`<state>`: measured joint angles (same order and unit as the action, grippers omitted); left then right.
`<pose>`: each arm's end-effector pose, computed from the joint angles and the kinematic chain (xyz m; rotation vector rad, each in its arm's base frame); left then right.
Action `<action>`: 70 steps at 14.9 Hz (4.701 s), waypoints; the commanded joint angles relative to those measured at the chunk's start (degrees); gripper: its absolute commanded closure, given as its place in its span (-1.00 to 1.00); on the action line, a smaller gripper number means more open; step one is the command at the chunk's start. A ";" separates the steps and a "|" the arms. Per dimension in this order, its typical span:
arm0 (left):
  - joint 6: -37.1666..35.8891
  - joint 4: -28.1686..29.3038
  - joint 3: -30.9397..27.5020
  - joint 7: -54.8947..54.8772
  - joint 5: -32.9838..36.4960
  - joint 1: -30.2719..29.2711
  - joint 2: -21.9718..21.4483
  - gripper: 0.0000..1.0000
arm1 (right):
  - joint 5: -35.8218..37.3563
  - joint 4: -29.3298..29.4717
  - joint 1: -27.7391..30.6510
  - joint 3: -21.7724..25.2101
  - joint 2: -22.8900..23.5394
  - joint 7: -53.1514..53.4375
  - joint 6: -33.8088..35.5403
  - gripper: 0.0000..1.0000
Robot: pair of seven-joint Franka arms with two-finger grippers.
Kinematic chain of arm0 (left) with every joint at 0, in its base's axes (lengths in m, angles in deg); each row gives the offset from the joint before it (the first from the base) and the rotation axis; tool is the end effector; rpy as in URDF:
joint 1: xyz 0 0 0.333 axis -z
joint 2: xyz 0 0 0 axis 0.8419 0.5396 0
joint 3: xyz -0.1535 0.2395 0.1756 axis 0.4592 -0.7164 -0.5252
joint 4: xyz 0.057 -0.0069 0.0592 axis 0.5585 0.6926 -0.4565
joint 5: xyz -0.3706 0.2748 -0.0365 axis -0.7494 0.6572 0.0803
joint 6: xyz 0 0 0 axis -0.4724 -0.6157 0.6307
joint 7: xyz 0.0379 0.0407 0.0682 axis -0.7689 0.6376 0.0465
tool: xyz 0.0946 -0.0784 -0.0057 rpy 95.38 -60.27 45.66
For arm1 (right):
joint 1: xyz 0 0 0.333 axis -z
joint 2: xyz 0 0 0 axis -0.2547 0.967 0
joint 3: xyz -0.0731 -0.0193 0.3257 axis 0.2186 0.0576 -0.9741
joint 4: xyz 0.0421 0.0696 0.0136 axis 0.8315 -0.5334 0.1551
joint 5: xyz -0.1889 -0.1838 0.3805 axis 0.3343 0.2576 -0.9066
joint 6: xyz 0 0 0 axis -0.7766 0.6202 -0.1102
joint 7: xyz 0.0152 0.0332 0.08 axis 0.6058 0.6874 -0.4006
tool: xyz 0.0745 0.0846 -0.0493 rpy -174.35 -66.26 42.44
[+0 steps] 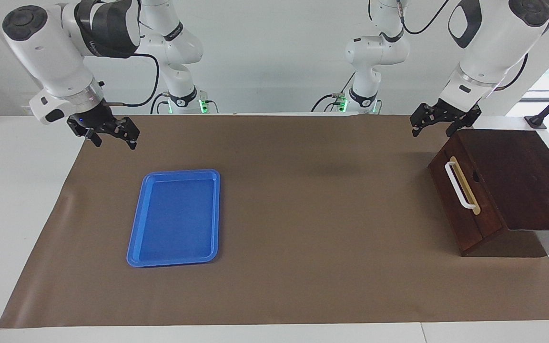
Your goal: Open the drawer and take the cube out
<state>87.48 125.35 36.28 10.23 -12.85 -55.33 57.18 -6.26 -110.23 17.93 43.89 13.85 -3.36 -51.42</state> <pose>0.6127 -0.0650 0.5979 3.1269 -0.1399 -0.0894 0.6276 -0.0415 0.5626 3.1242 -0.2668 -0.1022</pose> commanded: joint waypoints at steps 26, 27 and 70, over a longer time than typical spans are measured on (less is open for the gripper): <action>35.43 17.62 -0.76 -6.59 24.49 -2.01 8.26 -1.00 | -29.79 -2.04 -10.20 -1.36 8.09 78.98 -8.67 -0.98; 35.78 17.62 -0.76 -6.68 25.98 -2.18 8.52 -1.00 | -29.79 -2.04 -10.38 -1.36 8.62 76.79 -9.38 -0.98; 11.97 -3.91 -1.38 26.43 9.48 9.43 12.92 -1.00 | -35.94 -1.07 -19.43 -1.19 12.05 77.99 -14.13 -1.00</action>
<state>101.47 124.38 35.12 32.58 -1.53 -43.45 68.72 -42.21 -109.53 -2.69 42.73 27.66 74.58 -65.98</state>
